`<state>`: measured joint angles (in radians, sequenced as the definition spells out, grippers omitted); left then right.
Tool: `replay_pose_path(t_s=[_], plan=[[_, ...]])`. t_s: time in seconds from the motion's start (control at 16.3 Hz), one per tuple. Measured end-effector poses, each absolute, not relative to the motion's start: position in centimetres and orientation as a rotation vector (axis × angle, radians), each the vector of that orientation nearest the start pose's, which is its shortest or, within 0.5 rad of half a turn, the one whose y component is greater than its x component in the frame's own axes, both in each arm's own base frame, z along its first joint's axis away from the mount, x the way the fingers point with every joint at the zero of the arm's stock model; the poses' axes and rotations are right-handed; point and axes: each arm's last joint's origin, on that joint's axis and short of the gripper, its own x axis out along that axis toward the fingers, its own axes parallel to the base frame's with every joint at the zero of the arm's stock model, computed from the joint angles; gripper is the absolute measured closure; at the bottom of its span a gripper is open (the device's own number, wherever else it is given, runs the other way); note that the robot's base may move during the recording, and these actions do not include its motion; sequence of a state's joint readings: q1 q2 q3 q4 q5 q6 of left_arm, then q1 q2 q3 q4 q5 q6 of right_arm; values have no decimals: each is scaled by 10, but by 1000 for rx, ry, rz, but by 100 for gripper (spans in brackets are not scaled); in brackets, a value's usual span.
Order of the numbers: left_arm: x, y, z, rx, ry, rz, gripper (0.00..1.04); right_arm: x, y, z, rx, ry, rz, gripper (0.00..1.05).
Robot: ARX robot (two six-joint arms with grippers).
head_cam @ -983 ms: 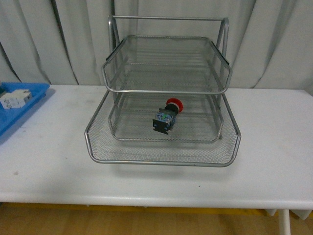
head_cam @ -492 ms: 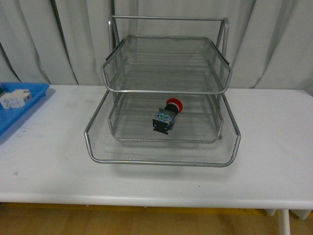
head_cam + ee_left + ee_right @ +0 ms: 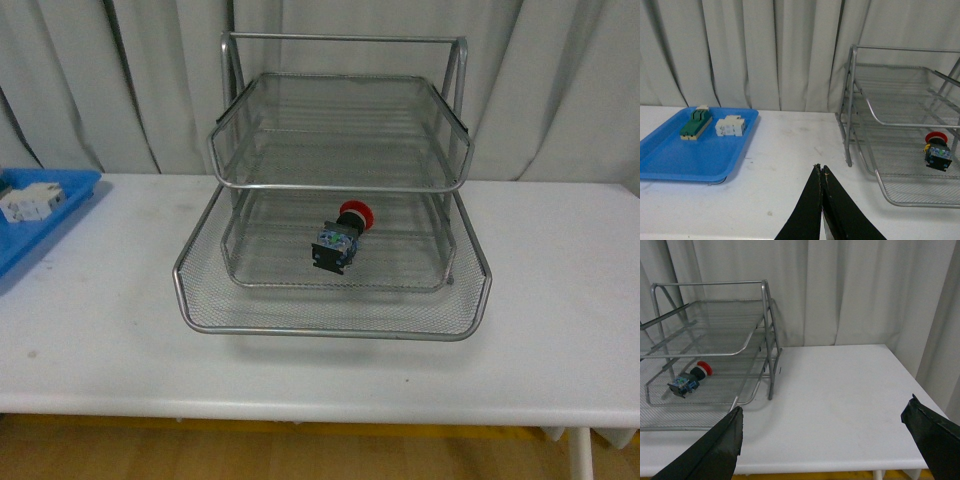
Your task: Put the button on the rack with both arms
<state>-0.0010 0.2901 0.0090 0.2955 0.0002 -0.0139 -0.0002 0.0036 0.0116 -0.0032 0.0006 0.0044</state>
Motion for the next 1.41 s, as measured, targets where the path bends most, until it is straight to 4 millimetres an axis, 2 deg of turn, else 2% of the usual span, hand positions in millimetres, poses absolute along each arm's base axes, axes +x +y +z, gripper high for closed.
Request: replay_pose_path(t_s=[0.55, 0.68, 0.86, 0.92, 1.04, 1.11, 1.17, 1.29, 1.35, 1.41], plan=[[108, 0, 169, -14, -11, -1, 103, 97, 0, 167, 4, -4, -1, 7], [98, 0, 165, -14, 7, -1, 103, 97, 0, 167, 4, -4, -1, 7], [98, 0, 166, -14, 1, 0, 103, 97, 0, 167, 3, -5, -1, 7], [98, 0, 166, -14, 4, -1, 100, 97, 0, 167, 3, -4, -1, 7], [98, 0, 166, -14, 2, 0, 82, 97, 0, 167, 3, -3, 1, 7], [98, 0, 166, -14, 2, -1, 68, 105, 0, 169, 20, 9, 67, 7], [98, 0, 166, -14, 2, -1, 59, 116, 0, 178, 40, 16, 76, 7], [98, 0, 166, -14, 2, -1, 40, 146, 7, 201, 92, -3, 120, 7], [98, 0, 166, -14, 2, -1, 28, 176, 15, 217, 138, -1, 152, 7], [98, 0, 166, -14, 2, -1, 15, 205, 24, 222, 173, 58, 167, 7]])
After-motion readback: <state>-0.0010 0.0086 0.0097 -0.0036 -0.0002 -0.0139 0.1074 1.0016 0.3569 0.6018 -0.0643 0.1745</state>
